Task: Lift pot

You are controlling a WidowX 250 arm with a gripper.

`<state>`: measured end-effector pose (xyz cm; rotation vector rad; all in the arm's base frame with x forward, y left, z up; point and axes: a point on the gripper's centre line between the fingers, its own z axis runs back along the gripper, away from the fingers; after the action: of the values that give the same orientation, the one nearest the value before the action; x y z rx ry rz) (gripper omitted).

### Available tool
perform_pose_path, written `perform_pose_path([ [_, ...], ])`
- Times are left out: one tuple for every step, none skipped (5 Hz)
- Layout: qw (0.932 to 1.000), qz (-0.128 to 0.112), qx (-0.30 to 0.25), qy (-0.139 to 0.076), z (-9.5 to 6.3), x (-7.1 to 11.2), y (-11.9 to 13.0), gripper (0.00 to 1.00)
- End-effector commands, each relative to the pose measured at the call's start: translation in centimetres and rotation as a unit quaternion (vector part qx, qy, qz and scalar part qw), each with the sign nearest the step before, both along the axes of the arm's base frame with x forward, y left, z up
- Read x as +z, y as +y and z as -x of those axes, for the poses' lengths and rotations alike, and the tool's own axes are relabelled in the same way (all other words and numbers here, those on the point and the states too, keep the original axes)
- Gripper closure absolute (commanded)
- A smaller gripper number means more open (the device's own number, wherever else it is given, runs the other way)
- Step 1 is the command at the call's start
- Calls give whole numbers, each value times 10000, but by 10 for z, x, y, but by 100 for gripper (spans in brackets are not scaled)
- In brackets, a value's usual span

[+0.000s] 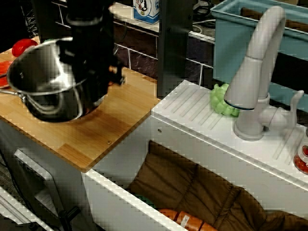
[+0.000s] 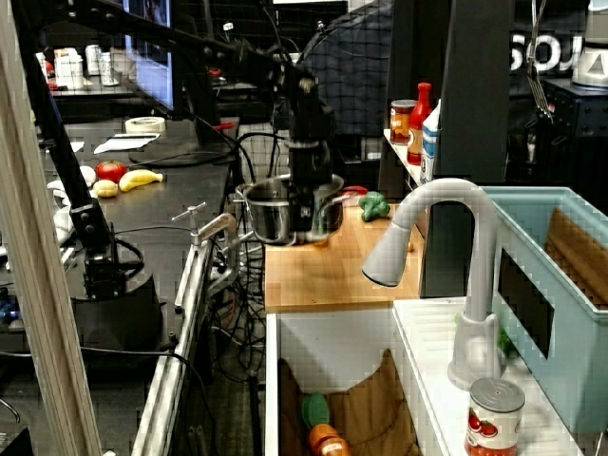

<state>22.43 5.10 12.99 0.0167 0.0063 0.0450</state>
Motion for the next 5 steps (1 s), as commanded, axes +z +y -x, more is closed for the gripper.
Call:
perform_pose_path([
  [9975,55,-467,-531,-8,42,-15,100],
  [9973,147,-548,-471,-10,50,-17,100],
  [9967,323,-501,-558,-14,66,-17,100],
  [9963,349,-488,-613,-14,70,-17,100],
  [9964,324,-490,-619,-14,68,-16,100],
])
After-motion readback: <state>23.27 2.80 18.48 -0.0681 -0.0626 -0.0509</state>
